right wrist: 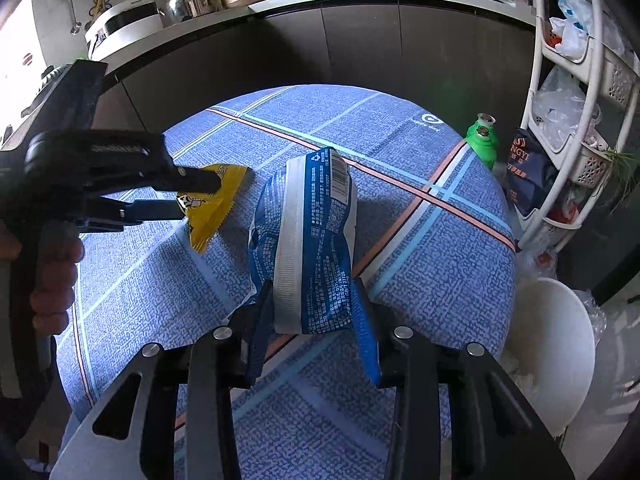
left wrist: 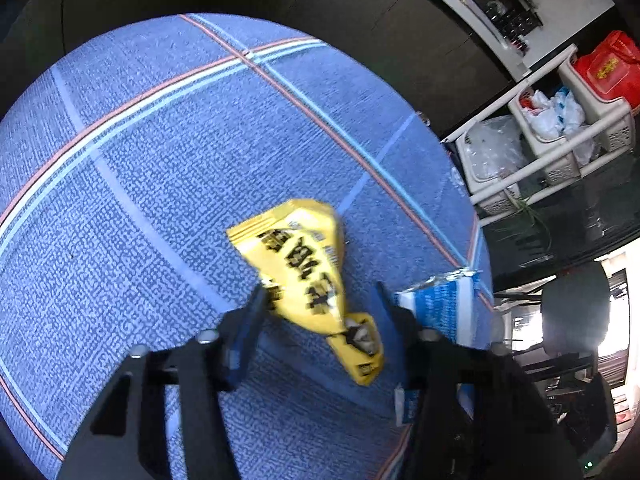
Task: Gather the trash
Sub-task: 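Grasp the yellow chip bag with the left gripper while the right grasps the blue snack bag, then lift both bags and carry them over the bucket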
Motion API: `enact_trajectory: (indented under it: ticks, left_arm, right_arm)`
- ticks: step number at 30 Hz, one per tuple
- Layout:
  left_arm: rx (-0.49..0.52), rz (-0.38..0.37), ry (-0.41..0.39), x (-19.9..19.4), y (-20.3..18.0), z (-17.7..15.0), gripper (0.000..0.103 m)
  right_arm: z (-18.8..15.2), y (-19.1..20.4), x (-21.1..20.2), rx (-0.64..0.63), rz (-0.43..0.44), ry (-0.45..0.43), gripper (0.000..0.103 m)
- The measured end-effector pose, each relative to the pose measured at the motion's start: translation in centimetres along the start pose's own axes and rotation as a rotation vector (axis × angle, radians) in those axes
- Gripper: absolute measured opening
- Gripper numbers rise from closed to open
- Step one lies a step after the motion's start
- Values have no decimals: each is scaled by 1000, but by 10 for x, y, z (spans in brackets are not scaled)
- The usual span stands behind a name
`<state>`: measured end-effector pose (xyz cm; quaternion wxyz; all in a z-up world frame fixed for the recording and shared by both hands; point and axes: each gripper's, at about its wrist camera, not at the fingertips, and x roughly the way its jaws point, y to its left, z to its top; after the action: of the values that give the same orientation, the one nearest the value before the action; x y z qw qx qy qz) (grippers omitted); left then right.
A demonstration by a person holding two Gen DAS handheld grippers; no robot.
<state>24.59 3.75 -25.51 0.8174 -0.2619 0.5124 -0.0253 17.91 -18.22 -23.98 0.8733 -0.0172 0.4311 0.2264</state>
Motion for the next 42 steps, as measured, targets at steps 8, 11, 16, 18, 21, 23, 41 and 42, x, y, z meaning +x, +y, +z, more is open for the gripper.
enact_trajectory:
  ticks: [8,11,16,18,21,23,41,42]
  left_arm:
    - [90,22,-12,-13,-12,-14,18]
    - [147,27,-43,-33,-22,-26,16]
    - [219,43,-79,-68,-36,-51,16]
    - [237,53,-86,-80,-39,-60,16]
    - [264,64,-96,-95,-50,-74,16]
    - [285,62,-106,-105,-57,-84,16]
    - [494,73,-152,-127,-130,-134,16]
    - [503,73,-150,-125,-133,-134,16]
  right_arm:
    - [-8,0,-15,31,-18,-17,26]
    - [-11,-2,-35,54,-18,-58,25]
    - [-13,-1,-65,59,-12,-105,25]
    - [-15,2,-77,51,-14,-124,26]
    - [-17,5,-95,43,-15,-151,26]
    - [-19,6,-104,40,-18,-165,26]
    - [-41,-39,-154,139,-98,-239,26]
    - [-43,-44,-156,149,-104,-242,26]
